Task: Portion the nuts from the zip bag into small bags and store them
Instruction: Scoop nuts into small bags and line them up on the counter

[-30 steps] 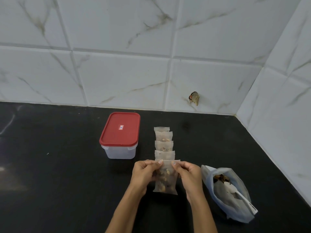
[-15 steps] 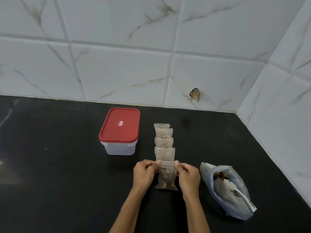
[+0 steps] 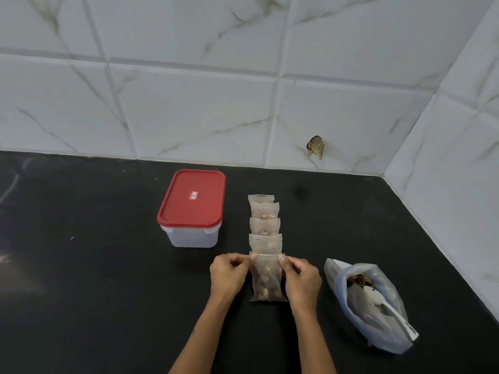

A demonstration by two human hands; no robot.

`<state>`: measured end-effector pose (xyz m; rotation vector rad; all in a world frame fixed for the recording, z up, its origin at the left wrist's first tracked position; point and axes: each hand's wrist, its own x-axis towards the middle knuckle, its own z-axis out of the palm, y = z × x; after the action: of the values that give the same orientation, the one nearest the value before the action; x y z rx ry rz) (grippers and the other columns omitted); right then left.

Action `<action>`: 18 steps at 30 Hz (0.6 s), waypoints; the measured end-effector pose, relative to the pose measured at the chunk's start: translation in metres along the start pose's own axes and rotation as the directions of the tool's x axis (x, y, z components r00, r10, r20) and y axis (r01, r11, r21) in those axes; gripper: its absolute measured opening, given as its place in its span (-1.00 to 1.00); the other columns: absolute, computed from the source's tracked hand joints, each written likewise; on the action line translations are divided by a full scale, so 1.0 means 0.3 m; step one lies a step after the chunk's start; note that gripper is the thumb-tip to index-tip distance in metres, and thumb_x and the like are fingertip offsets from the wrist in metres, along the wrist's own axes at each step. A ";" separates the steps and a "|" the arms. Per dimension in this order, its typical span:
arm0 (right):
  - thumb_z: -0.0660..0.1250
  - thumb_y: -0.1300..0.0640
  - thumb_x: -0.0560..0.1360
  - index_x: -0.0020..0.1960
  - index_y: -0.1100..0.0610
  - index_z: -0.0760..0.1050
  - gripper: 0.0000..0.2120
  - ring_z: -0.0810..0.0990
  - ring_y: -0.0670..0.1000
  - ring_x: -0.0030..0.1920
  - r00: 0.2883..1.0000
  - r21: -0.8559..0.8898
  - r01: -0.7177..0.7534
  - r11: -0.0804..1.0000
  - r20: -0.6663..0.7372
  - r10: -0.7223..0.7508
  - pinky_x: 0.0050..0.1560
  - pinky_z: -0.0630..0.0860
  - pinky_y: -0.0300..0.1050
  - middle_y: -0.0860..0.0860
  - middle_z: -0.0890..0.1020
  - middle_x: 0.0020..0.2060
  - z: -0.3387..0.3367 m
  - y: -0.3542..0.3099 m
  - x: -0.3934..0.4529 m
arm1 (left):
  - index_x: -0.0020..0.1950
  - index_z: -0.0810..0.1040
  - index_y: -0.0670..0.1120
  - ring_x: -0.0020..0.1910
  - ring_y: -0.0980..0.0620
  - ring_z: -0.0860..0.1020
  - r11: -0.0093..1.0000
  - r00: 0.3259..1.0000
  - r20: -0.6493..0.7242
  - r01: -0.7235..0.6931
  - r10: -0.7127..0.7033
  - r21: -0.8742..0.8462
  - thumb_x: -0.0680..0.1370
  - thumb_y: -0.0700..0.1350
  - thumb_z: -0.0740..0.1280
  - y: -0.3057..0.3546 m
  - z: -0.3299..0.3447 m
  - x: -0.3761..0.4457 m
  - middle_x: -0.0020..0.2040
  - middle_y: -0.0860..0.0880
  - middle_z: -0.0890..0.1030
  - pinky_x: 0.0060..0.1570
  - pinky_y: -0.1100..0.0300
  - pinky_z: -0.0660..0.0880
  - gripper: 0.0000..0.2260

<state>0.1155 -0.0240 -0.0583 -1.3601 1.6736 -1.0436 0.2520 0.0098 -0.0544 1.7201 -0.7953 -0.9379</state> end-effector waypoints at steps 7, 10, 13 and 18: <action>0.42 0.14 0.46 -0.04 0.12 0.66 -0.89 0.55 -0.15 -0.11 0.996 0.074 -0.091 0.993 0.012 0.090 0.02 0.47 -0.19 -0.09 0.61 -0.17 -0.002 -0.004 0.014 | -0.26 0.68 -0.06 -0.14 -0.04 0.67 0.996 0.995 0.049 0.086 -0.084 -0.035 0.49 -0.12 0.43 0.013 -0.006 0.019 -0.23 -0.07 0.69 -0.05 0.05 0.62 -0.87; 0.37 0.13 0.49 -0.03 0.15 0.66 -0.87 0.54 -0.10 -0.10 0.997 0.023 -0.080 0.997 -0.002 0.080 -0.02 0.42 -0.20 -0.05 0.62 -0.16 0.003 -0.002 0.016 | -0.27 0.67 -0.03 -0.11 -0.09 0.66 0.995 0.991 0.091 0.094 -0.095 0.020 0.54 -0.17 0.36 0.018 -0.017 0.026 -0.23 -0.10 0.69 -0.02 -0.01 0.62 -0.80; 0.27 0.08 0.56 -0.05 0.14 0.63 -0.81 0.58 -0.02 -0.03 0.997 -0.096 -0.046 0.994 0.049 0.051 -0.02 0.46 -0.16 0.03 0.63 -0.10 -0.002 -0.003 0.020 | -0.23 0.68 -0.10 -0.11 -0.10 0.66 0.992 0.991 0.090 0.091 -0.098 0.087 0.56 -0.12 0.32 0.033 -0.021 0.022 -0.21 -0.14 0.69 0.00 -0.06 0.61 -0.78; 0.27 -0.01 0.55 0.33 0.09 0.44 -0.62 0.54 -0.09 0.08 0.987 -0.120 -0.036 0.992 0.150 0.054 0.06 0.42 -0.23 0.03 0.51 0.22 -0.094 -0.072 0.032 | 0.02 0.64 -0.14 -0.18 0.05 0.58 0.938 0.998 0.048 0.023 -0.043 0.345 0.58 0.00 0.28 0.123 -0.038 0.000 -0.13 -0.10 0.64 -0.16 0.15 0.56 -0.76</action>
<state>0.0970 -0.0320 -0.0275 -1.4333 1.6642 -0.8044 0.2589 0.0038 -0.0169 2.0212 -1.0170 -0.9106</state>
